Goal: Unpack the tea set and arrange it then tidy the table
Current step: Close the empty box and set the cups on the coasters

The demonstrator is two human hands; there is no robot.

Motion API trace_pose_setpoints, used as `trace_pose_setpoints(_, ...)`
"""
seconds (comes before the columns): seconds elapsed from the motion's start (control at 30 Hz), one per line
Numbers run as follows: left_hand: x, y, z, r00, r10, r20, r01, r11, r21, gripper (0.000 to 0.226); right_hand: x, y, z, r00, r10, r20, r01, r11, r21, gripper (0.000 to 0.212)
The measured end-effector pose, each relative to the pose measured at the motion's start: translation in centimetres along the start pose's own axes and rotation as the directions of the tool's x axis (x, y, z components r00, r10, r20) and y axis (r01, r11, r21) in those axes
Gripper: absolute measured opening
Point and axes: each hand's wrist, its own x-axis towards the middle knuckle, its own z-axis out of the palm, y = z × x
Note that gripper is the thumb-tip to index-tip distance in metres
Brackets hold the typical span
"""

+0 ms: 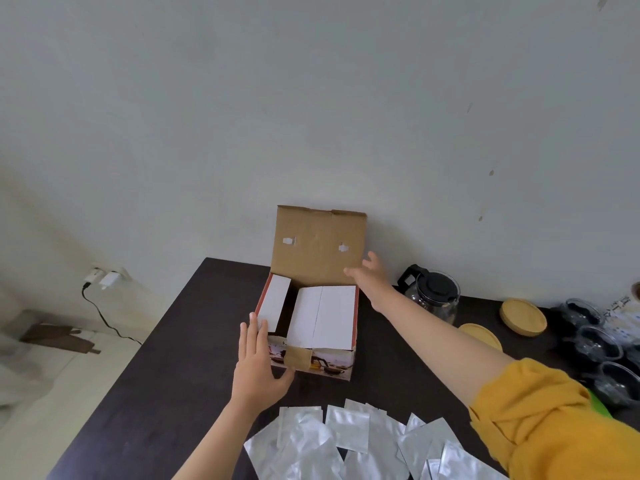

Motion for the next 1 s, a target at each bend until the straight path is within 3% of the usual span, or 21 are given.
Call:
trace_pose_setpoints(0.13,0.0,0.1,-0.2,1.0,-0.005,0.016,0.005,1.0,-0.008,0.105,-2.0,1.9,-0.9,0.973,-0.206,0.107,0.224,0.952,-0.209,0.117)
trace_pose_setpoints(0.27,-0.1,0.1,-0.7,1.0,0.006,0.021,-0.005,0.998,-0.059,0.112,-3.1,3.8,-2.3,0.89,-0.291,0.35,0.432,0.781,-0.45,0.134)
trace_pose_setpoints(0.43,-0.4,0.9,-2.5,0.999,-0.038,0.02,0.043,0.893,-0.449,0.131,-4.1,5.6,-3.7,0.853,-0.239,0.465,0.514,0.545,-0.663,0.14)
trace_pose_setpoints(0.53,-0.3,1.7,-3.6,0.989,-0.141,0.037,0.138,0.819,-0.556,0.133,-5.1,6.5,-3.9,0.829,-0.158,0.537,0.547,0.431,-0.718,0.133)
trace_pose_setpoints(0.63,-0.1,1.7,-4.1,0.983,-0.181,0.025,0.164,0.817,-0.553,0.113,-5.5,7.2,-3.6,0.832,-0.113,0.542,0.542,0.372,-0.754,0.112)
trace_pose_setpoints(0.77,0.2,1.2,-4.3,0.969,-0.245,-0.036,0.192,0.835,-0.516,0.072,-5.6,7.5,-3.2,0.868,-0.101,0.486,0.482,0.403,-0.778,0.079)
trace_pose_setpoints(1.0,0.8,1.8,-4.3,0.935,-0.339,-0.102,0.241,0.821,-0.518,0.038,-5.6,8.1,-2.7,0.874,-0.093,0.478,0.464,0.457,-0.759,0.072)
